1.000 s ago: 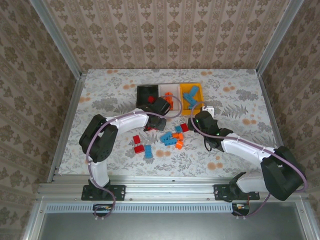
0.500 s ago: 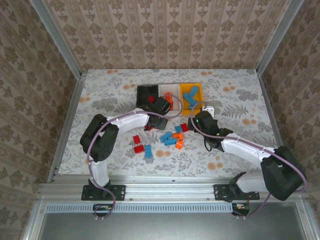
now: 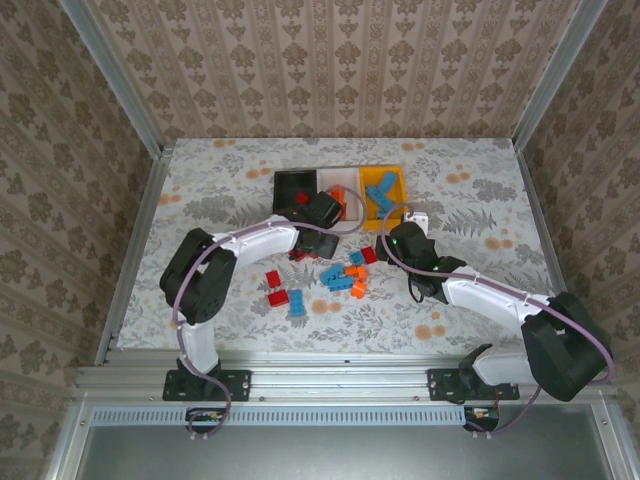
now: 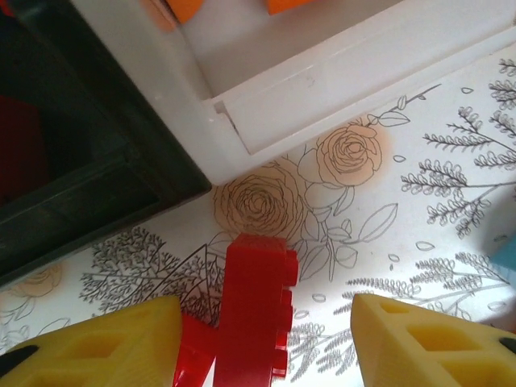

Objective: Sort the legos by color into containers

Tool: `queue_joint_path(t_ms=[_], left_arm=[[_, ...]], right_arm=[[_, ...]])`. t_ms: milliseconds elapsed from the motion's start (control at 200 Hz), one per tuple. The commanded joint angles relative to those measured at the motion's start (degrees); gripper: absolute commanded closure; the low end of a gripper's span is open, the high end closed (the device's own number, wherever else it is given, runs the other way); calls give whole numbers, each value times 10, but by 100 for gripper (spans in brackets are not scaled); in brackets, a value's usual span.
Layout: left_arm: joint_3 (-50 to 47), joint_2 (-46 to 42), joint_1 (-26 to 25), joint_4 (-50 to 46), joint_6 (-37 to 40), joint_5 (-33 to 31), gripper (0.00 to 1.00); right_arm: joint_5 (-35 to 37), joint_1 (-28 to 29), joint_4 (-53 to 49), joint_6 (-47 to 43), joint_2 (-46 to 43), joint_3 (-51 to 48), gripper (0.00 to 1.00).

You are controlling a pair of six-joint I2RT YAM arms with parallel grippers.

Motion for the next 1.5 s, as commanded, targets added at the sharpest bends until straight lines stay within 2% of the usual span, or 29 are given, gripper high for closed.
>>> queue_joint_path(t_ms=[0, 265, 340, 420, 495, 600, 710, 845, 1015, 1315, 1405, 1455, 1495], left_arm=[[17, 26, 2, -7, 18, -6, 45], [13, 38, 3, 1, 19, -14, 64], [6, 34, 3, 4, 18, -16, 75], [0, 14, -1, 5, 15, -18, 85], [-7, -23, -5, 4, 13, -7, 89], [-31, -101, -1, 18, 11, -10, 90], [-13, -134, 36, -7, 19, -35, 89], [79, -75, 99, -75, 18, -40, 90], [186, 28, 134, -103, 40, -12, 89], [248, 84, 141, -107, 37, 10, 64], [237, 60, 138, -107, 33, 11, 44], [218, 35, 134, -99, 33, 9, 28], [201, 12, 129, -97, 31, 2, 24]], right_arm=[[-1, -3, -10, -6, -3, 5, 15], [0, -3, -11, -7, -7, 5, 15], [-1, -3, -11, -7, -7, 4, 15], [-1, -3, -10, -7, -6, 4, 15], [-1, -3, -9, -6, -4, 4, 15], [-9, -3, -7, -7, 2, 6, 15], [-31, -2, -7, -8, 22, 15, 16], [-35, 1, -8, -12, 38, 24, 18], [-29, 1, -10, -15, 33, 22, 18], [-26, 1, -12, -17, 25, 20, 18], [-25, 1, -12, -17, 23, 19, 18], [-26, 1, -12, -17, 22, 18, 18], [-25, 1, -13, -17, 21, 18, 18]])
